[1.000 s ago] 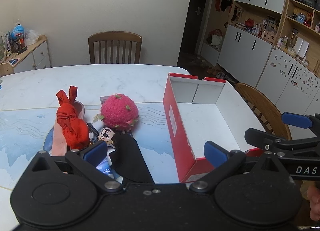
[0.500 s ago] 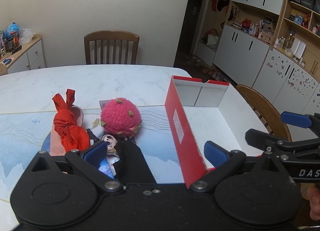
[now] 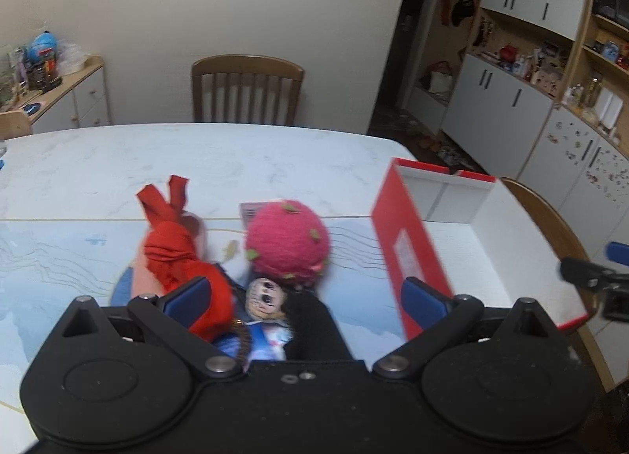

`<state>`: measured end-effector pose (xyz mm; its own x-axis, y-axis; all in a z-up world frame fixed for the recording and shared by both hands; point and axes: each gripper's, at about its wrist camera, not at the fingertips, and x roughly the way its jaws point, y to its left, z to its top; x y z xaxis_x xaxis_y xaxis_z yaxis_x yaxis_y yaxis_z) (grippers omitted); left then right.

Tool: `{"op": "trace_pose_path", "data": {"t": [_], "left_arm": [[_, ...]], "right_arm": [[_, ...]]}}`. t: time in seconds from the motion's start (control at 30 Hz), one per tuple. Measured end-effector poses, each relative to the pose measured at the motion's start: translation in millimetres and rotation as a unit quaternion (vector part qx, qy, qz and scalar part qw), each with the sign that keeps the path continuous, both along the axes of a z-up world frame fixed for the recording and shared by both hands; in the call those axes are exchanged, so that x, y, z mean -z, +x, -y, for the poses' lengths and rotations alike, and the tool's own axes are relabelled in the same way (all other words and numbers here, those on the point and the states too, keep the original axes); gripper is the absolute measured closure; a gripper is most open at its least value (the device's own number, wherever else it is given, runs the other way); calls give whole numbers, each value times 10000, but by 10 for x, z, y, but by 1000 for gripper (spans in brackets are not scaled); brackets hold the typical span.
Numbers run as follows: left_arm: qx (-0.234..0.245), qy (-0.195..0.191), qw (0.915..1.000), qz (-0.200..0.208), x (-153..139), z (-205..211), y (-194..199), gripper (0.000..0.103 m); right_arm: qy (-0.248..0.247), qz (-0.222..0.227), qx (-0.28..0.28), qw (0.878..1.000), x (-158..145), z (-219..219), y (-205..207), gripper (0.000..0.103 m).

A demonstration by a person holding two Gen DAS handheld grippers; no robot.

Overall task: Organize objects
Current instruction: 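Move the left gripper to the red knotted cloth and open it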

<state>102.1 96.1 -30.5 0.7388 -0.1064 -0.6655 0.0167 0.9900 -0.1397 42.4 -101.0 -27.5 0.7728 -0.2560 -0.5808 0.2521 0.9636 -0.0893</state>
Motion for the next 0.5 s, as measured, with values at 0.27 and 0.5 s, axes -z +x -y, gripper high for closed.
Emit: {"op": "trace_pose_path", "data": {"t": [0.27,0.5], "left_arm": [[-388,-15,9991,-183,177,-318,192,1],[-752,172,9964,-360,350,-509,401,1]], "right_arm": [[-92,-206,488,9986,94,308,94,1],[-155,-461,687,9965,233,631,193,1]]}}
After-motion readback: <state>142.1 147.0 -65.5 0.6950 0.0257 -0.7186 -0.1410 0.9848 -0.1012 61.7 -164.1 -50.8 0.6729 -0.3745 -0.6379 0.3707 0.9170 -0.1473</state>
